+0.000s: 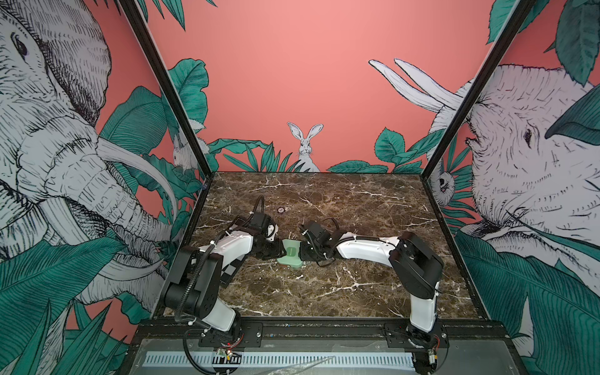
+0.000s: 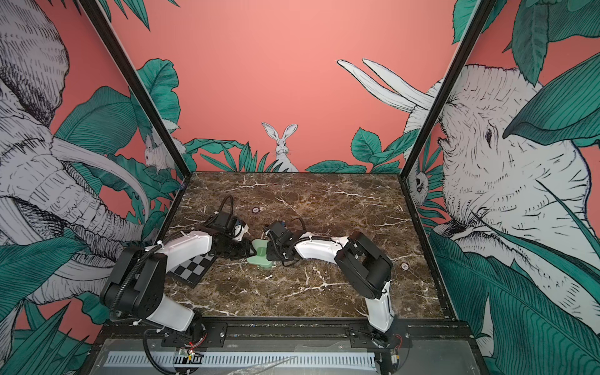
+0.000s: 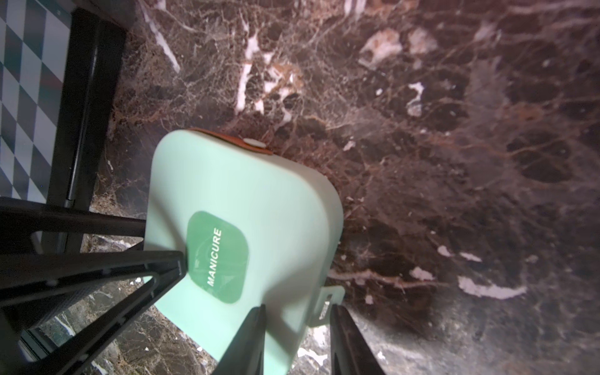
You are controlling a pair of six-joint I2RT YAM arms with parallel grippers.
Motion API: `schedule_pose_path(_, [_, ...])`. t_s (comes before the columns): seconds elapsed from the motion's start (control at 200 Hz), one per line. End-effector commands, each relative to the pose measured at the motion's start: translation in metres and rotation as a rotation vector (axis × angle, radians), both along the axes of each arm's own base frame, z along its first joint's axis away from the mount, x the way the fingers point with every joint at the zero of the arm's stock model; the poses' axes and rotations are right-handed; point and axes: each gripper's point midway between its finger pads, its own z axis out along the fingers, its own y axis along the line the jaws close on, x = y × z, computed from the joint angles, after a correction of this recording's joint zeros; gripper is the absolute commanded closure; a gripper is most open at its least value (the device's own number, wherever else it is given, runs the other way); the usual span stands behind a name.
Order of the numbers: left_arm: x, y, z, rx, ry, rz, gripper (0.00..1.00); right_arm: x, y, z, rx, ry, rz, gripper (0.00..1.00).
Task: Organize nail clipper sets
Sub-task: Move the storage box to the center of the board.
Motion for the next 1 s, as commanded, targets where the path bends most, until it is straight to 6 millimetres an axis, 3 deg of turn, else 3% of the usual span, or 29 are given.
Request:
schedule_pose_path(0.0, [-0.023,0.013,-0.025,0.074,0.084,-0.006,0.58,0.000,-0.018,-0.033,-0.094,0.042,-0.028,0.65])
schedule_pose_path(0.465, [-0.022,0.012,-0.027,0.072,0.094,-0.008,0.60,-0.004,-0.027,-0.058,-0.149,0.071,-0.013,0.59])
schedule_pose_path(0.69, [-0.022,0.011,-0.028,0.070,0.099,-0.009,0.60,0.000,-0.014,-0.055,-0.093,0.058,0.009,0.63])
schedule_pose_path(0.995, [-0.018,0.007,-0.031,0.074,0.105,-0.017,0.62,-0.014,0.010,-0.076,0.055,0.136,0.019,0.69])
